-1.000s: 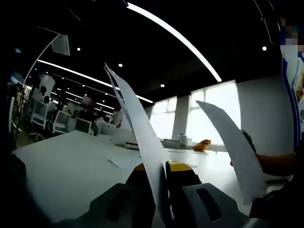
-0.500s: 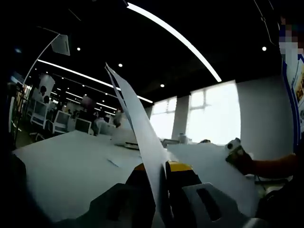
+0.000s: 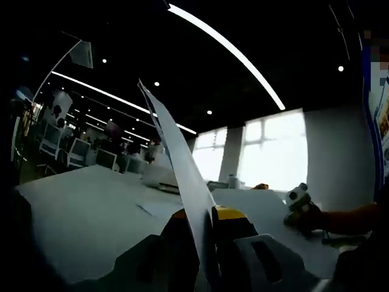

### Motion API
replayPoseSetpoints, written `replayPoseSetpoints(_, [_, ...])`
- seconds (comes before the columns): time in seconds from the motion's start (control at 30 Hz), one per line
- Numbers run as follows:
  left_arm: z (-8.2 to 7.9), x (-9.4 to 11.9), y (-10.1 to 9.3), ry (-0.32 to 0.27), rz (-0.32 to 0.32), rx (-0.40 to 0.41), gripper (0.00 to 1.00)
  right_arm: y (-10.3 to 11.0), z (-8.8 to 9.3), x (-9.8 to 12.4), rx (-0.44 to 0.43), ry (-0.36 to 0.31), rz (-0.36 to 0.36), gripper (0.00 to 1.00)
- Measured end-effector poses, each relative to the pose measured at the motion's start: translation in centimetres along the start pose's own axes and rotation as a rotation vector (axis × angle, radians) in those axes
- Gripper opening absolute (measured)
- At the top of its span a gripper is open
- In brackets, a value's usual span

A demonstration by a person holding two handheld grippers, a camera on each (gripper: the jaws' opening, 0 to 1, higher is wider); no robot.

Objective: Organize the stack of printing papers by aligning and flattening the scattered papers on the table

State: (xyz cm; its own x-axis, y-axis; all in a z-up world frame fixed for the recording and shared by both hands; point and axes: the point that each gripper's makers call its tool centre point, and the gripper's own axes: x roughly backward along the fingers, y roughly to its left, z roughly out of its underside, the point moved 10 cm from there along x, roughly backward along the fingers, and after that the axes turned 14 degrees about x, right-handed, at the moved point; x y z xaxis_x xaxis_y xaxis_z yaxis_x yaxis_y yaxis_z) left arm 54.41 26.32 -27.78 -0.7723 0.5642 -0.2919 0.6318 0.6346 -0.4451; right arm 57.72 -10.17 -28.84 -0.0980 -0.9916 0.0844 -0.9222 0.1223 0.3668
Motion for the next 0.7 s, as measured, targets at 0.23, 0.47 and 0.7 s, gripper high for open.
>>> replayPoseSetpoints(0.23, [0.0, 0.0, -0.1, -0.011, 0.007, 0.011, 0.09, -0.6, 0.1, 0.0, -0.004, 0.016, 0.029, 0.0])
replayPoseSetpoints(0.47, [0.1, -0.1, -0.1, -0.008, 0.008, 0.003, 0.09, -0.7, 0.3, -0.2, -0.002, 0.036, 0.064, 0.0])
replayPoseSetpoints(0.7, [0.1, -0.1, -0.2, -0.009, 0.01, 0.0, 0.09, -0.4, 0.7, -0.5, 0.029, 0.056, 0.082, 0.0])
